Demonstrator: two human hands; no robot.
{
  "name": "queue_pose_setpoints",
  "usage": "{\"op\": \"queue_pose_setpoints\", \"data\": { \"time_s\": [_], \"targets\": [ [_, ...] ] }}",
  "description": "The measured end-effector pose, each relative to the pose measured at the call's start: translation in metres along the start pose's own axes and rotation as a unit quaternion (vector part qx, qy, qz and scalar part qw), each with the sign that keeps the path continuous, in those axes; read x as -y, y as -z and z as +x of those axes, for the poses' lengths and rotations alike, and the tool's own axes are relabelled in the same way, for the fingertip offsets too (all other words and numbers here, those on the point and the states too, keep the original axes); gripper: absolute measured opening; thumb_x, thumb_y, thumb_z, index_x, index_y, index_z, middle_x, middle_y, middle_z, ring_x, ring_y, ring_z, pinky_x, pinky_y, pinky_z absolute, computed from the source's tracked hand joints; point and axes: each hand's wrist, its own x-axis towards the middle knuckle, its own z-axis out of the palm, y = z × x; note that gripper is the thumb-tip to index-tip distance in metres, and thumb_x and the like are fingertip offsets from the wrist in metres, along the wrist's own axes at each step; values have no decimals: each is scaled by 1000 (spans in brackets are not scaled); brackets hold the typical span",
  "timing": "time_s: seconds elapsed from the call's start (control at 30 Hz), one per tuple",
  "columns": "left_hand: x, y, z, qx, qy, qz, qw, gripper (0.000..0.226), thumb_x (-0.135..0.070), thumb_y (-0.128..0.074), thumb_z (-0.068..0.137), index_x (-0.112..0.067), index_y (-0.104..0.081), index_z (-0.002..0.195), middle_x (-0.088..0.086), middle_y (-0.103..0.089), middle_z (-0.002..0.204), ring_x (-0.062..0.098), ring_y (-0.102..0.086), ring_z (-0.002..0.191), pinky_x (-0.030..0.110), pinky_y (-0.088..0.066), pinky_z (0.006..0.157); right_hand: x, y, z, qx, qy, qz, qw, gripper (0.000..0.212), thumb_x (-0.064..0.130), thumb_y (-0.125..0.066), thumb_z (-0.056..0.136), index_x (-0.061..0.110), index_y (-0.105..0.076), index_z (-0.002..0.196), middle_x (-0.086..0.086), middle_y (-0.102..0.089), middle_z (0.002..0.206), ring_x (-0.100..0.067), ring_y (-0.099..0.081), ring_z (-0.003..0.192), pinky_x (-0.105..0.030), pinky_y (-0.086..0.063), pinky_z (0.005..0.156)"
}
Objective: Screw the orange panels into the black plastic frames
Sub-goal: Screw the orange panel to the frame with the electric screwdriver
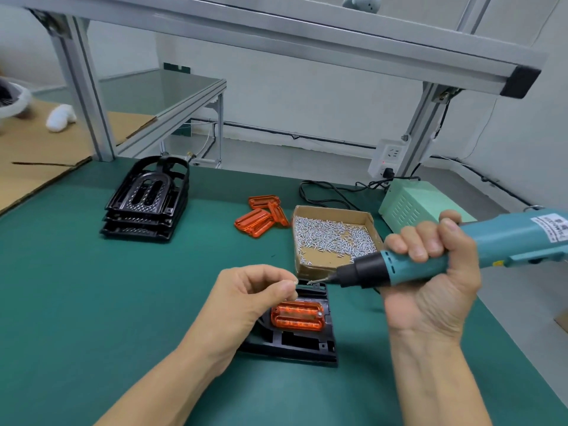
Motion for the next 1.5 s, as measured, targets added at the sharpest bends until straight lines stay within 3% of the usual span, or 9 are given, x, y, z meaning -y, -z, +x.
{"op": "queue_pose_setpoints", "data": {
  "time_s": [0.87, 1.1, 1.5],
  "targets": [
    [0, -4, -3, 6, -17, -17, 1000, 14, -30, -70, 66, -19, -75, 71, 2, -70, 67, 6, -62, 66, 11, -47, 65, -5, -10, -9, 39, 6, -2, 999, 13, 9, -43, 84, 21, -48, 87, 10, -39, 50, -4, -39, 41, -19, -41, 50],
    [1, -8, -4, -24, -82, 37, 996, 12, -27, -68, 70, -19, -75, 75, 1, -69, 67, 7, -62, 65, 15, -50, 65, -8, -12, -8, 24, 28, -15, 999, 13, 9, -43, 82, 21, -47, 87, 10, -37, 50, -5, -37, 41, -19, -39, 49],
    [4, -10, -4, -44, -118, 73, 989, 5, -21, -73, 79, -25, -74, 80, 0, -71, 70, 6, -63, 68, 17, -50, 68, -11, -14, -6, 2, 35, -5, 999, 11, 12, -46, 81, 20, -49, 88, 10, -37, 50, -5, -36, 41, -19, -38, 48]
  ]
}}
